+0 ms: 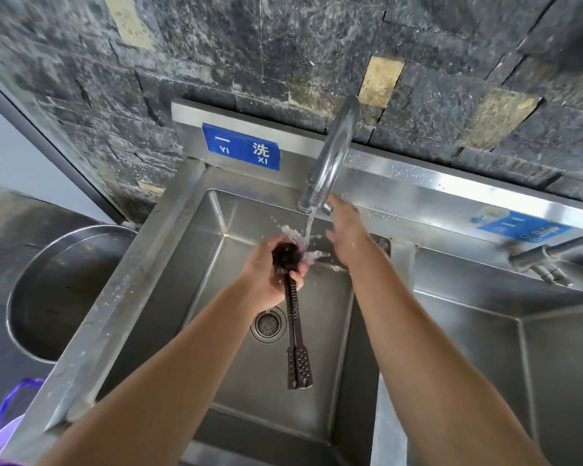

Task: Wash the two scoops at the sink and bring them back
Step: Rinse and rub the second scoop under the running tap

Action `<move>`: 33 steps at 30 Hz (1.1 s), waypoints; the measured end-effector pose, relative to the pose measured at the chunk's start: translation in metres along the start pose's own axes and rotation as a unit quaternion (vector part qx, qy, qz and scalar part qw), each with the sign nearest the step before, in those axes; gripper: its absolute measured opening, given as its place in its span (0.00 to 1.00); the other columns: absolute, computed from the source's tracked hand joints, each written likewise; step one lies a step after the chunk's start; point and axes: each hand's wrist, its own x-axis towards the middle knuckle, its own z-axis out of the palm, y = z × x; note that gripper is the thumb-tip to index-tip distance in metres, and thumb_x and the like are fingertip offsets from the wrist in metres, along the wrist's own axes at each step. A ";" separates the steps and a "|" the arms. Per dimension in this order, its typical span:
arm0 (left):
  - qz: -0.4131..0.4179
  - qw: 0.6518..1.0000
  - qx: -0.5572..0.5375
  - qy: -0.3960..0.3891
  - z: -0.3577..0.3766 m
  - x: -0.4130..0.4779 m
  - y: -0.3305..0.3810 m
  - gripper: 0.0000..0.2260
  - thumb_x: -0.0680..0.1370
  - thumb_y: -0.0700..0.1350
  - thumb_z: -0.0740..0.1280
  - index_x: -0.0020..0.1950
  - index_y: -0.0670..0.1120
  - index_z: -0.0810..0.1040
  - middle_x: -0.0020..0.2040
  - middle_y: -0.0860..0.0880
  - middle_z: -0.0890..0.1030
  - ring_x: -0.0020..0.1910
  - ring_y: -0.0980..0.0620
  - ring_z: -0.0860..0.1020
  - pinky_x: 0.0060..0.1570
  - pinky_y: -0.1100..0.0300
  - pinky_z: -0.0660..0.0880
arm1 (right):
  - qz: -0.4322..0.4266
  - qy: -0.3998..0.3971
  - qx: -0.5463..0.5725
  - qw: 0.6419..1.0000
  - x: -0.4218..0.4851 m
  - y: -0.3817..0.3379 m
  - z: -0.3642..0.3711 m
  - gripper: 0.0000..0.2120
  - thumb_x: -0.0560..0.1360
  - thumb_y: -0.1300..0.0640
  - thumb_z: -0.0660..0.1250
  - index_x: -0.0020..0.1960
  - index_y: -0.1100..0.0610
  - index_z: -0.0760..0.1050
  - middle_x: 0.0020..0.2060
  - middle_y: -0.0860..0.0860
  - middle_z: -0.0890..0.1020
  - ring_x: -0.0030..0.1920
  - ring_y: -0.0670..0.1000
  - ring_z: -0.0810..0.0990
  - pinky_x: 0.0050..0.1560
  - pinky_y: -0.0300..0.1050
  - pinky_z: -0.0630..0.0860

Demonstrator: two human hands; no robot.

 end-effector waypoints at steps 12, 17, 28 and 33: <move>0.054 0.979 0.126 -0.151 0.009 -0.039 0.004 0.19 0.78 0.53 0.64 0.57 0.37 0.76 0.48 0.41 0.82 0.47 0.46 0.80 0.48 0.56 0.76 | -0.101 -0.061 0.010 0.993 -0.170 0.112 -0.010 0.16 0.83 0.53 0.60 0.44 0.64 0.77 0.25 0.51 0.73 0.24 0.51 0.68 0.29 0.47 0.66; 0.026 0.956 0.228 -0.182 -0.005 -0.064 -0.006 0.18 0.76 0.50 0.67 0.61 0.40 0.77 0.54 0.43 0.82 0.50 0.48 0.79 0.48 0.58 0.73 | -0.175 0.027 -0.026 0.984 -0.171 0.104 0.002 0.18 0.83 0.53 0.60 0.37 0.59 0.74 0.25 0.54 0.73 0.26 0.51 0.68 0.30 0.46 0.66; 0.312 0.755 0.548 -0.177 -0.031 -0.123 0.015 0.12 0.81 0.37 0.64 0.61 0.42 0.82 0.57 0.49 0.84 0.47 0.63 0.82 0.48 0.64 0.77 | -0.219 -0.065 0.095 0.969 -0.199 0.105 0.044 0.12 0.82 0.59 0.60 0.50 0.64 0.78 0.41 0.59 0.80 0.43 0.57 0.75 0.45 0.52 0.70; 0.340 0.753 0.527 -0.198 -0.038 -0.134 0.020 0.11 0.80 0.38 0.66 0.60 0.41 0.82 0.56 0.46 0.85 0.52 0.60 0.82 0.48 0.69 0.77 | -0.220 -0.078 0.119 0.965 -0.209 0.100 0.047 0.10 0.80 0.69 0.61 0.58 0.72 0.76 0.51 0.64 0.79 0.52 0.61 0.77 0.58 0.64 0.71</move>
